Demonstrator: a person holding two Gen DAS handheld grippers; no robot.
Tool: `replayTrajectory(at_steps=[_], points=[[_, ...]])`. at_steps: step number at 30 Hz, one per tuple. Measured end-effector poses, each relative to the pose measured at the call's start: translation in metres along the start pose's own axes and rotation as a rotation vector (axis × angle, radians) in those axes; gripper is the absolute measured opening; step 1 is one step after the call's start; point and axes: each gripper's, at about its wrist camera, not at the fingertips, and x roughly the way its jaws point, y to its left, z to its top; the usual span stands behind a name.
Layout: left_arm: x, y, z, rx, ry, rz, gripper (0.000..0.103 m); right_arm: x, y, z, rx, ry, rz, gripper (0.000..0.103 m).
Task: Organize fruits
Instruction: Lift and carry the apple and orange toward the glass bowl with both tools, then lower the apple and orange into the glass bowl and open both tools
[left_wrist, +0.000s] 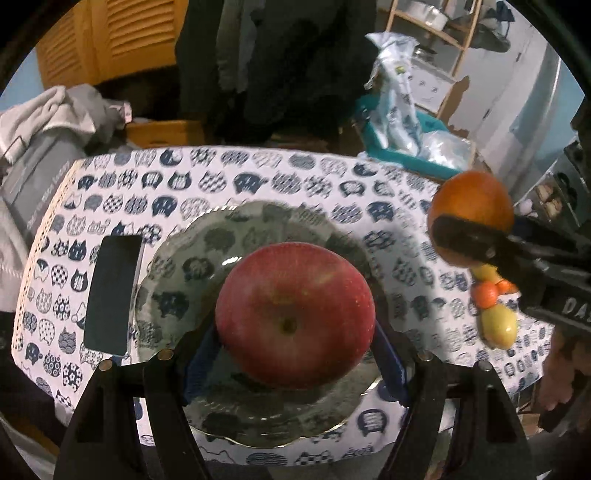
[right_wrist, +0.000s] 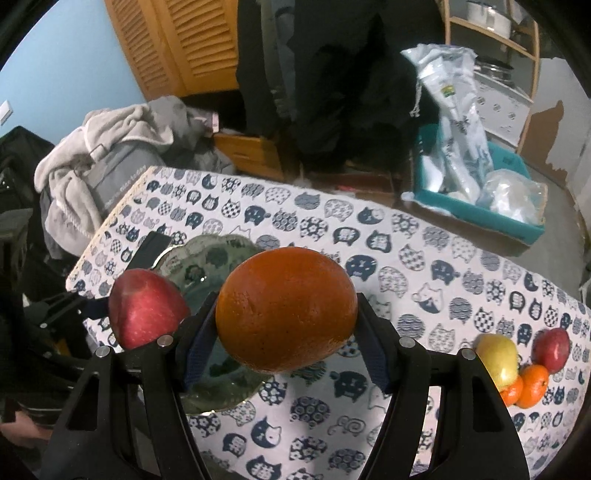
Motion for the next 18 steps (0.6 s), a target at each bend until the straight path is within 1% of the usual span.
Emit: replayTrajectory(at_steps=[9,13,18], points=[[0.034,0.029,-0.018,-0.046,0.096,0.036,0.078,0.038,0.017,-0.008,-0.017,0.089,0.044,0.070],[0.045,0.034,-0.025,-0.056,0.131,0.038,0.078,0.052,0.026,-0.015,-0.035,0.126,0.070,0.070],[0.053,0.033,-0.033,-0.044,0.160,0.040,0.078,0.065,0.034,-0.020,-0.049,0.162,0.088,0.070]])
